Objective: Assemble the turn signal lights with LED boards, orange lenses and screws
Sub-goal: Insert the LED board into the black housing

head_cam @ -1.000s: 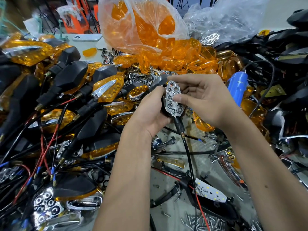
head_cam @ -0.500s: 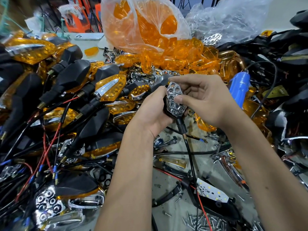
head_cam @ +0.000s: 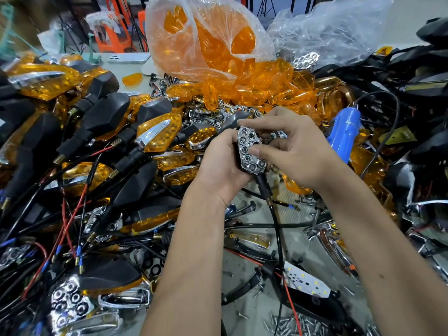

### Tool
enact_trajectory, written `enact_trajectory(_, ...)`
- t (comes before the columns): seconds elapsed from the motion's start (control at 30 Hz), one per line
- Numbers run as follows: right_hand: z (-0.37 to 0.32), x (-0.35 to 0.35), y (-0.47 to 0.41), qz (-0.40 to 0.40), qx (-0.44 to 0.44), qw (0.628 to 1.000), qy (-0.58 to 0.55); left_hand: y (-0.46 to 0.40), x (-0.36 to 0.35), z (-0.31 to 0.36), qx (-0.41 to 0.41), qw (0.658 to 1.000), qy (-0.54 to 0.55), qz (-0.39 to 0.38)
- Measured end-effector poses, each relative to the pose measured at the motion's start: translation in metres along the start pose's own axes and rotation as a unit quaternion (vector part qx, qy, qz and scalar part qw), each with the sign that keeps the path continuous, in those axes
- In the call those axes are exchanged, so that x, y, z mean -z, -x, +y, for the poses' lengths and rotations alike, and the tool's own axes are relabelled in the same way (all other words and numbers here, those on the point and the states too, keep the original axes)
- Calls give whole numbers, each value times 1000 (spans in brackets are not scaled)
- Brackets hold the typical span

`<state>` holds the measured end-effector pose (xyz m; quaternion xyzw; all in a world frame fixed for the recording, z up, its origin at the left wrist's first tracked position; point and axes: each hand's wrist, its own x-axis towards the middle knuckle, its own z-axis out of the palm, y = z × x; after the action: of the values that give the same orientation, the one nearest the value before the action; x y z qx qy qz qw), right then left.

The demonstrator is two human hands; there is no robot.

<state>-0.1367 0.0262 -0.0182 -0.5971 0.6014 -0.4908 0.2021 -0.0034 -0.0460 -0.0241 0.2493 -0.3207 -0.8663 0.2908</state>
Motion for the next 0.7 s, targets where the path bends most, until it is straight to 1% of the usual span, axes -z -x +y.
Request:
enact_trajectory(0.1,0,-2,-2,-3,1,1000,18,1,1,1,-26,1000,-5,-5)
enact_trajectory(0.23,1,-3,-2,2,-3,999,47,1,1,3,-34,998,1,-56)
enact_trajectory(0.3,3,-1,0,18,1,999,47,0,0,1,-49,997,-22,-49)
enact_trajectory(0.37,5,2,0,40,-29,998,30,0,-1,-1,-73,996,-36,-29)
enact_trajectory(0.47,5,3,-2,66,-112,991,23,-2,-2,-2,-132,990,-43,-7)
enact_trajectory(0.53,3,-1,-1,36,-142,989,3,-2,-3,-3,-173,982,-71,-11)
enact_trajectory(0.63,1,-6,0,-16,-146,982,-122,-1,-3,-3,-216,970,-107,-7)
enact_trajectory(0.7,0,-2,1,-19,-125,985,-120,-3,0,-3,-249,955,-159,11)
